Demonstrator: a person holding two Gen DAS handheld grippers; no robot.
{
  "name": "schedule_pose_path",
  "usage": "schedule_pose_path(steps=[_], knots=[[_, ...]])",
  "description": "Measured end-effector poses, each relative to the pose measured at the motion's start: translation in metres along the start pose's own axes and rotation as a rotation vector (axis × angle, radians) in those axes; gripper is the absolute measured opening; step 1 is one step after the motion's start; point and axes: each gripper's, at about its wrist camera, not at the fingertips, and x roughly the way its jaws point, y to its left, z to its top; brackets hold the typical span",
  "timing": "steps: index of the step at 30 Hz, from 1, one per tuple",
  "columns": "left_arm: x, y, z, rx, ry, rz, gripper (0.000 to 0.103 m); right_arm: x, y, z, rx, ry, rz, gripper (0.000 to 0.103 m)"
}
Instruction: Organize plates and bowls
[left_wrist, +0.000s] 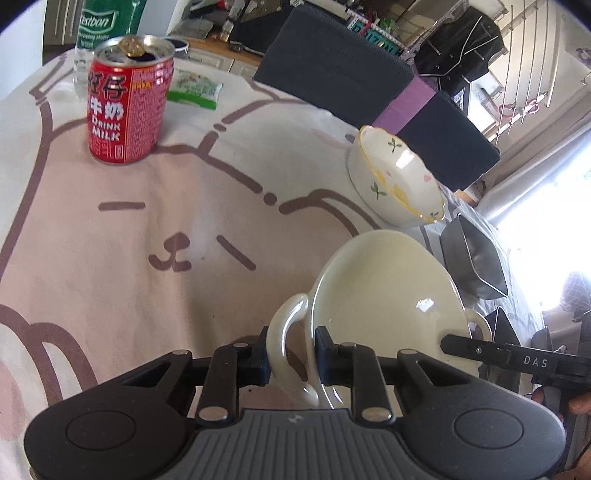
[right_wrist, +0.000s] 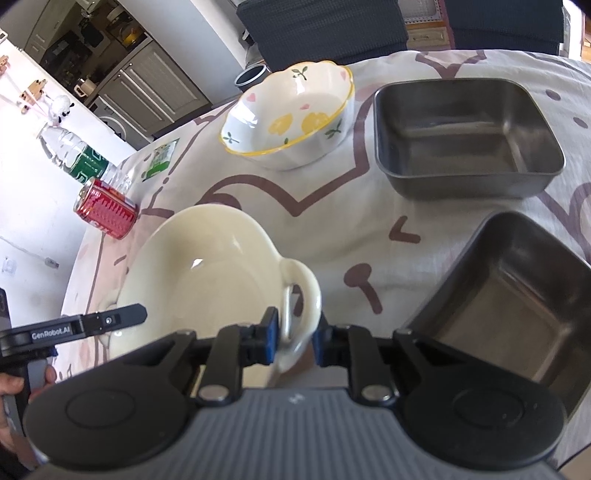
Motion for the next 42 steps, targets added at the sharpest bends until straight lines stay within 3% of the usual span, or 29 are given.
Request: schedule_pose_path(steps=[12, 23, 33, 42], knots=[[0.003, -0.005, 0.000, 0.010, 0.015, 0.027, 0.025, 0.000, 0.004, 0.001, -0.014, 0.007, -0.024, 0.022], [0.003, -0.018, -0.002, 0.076, 0.000, 0.101, 0.030, 0.001, 0.006, 0.000, -0.027, 0.001, -0.041, 0.023], [0.001, -0.010, -0.002, 0.031, -0.003, 0.064, 0.028, 0.000, -0.001, 0.002, 0.010, 0.011, -0.013, 0.023], [-0.004, -0.027, -0.007, 0.095, -0.037, 0.109, 0.028, -0.001, 0.015, -0.003, -0.093, -0.020, -0.099, 0.027]])
